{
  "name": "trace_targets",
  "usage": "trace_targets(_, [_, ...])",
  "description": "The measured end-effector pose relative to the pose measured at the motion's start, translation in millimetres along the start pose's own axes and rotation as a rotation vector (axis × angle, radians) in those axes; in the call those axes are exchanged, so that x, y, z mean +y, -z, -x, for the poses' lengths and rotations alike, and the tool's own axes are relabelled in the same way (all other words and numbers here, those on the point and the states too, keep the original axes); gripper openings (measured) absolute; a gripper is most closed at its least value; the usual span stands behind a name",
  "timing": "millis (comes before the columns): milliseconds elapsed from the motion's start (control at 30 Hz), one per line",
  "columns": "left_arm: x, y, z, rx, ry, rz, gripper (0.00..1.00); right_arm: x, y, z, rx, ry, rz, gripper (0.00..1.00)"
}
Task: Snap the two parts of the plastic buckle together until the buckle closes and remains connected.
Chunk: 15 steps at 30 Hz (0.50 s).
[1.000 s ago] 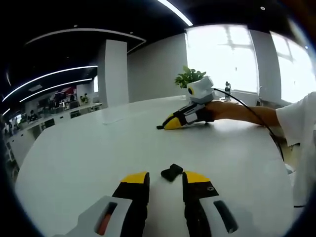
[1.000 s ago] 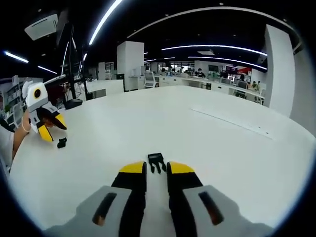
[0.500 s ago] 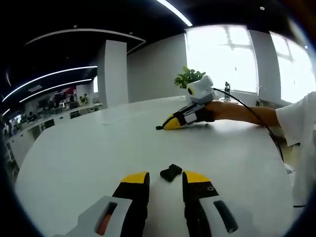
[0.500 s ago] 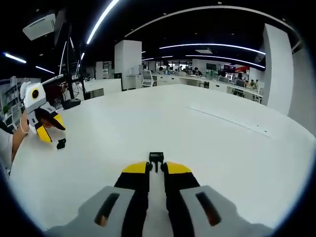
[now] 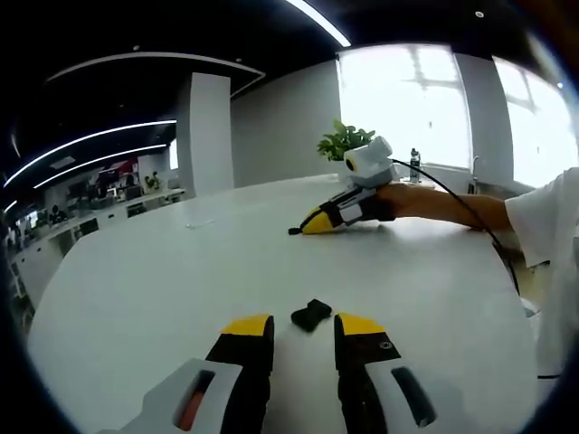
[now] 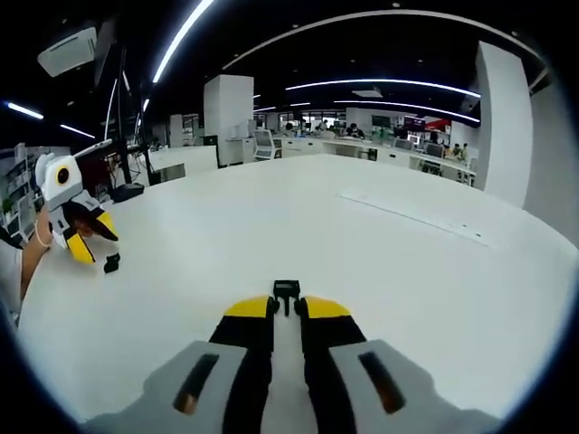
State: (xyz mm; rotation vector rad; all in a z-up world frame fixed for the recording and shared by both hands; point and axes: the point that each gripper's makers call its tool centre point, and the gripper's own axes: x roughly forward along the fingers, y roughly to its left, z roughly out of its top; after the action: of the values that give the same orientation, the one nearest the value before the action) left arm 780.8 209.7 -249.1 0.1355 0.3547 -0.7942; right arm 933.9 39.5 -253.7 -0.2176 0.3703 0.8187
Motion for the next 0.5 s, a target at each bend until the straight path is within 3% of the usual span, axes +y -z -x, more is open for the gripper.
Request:
trace_targets(467, [-4.0,1.6,0.5,0.001,0.005,0.002,0.26,-11.2,0.6,13.4,-0.009,0.045,-0.006,0.11])
trace_targets(500, [-4.1,1.6,0.6,0.001,0.005,0.002,0.26,-12.1,1.1,14.4,-0.008,0.049,-0.005,0.07])
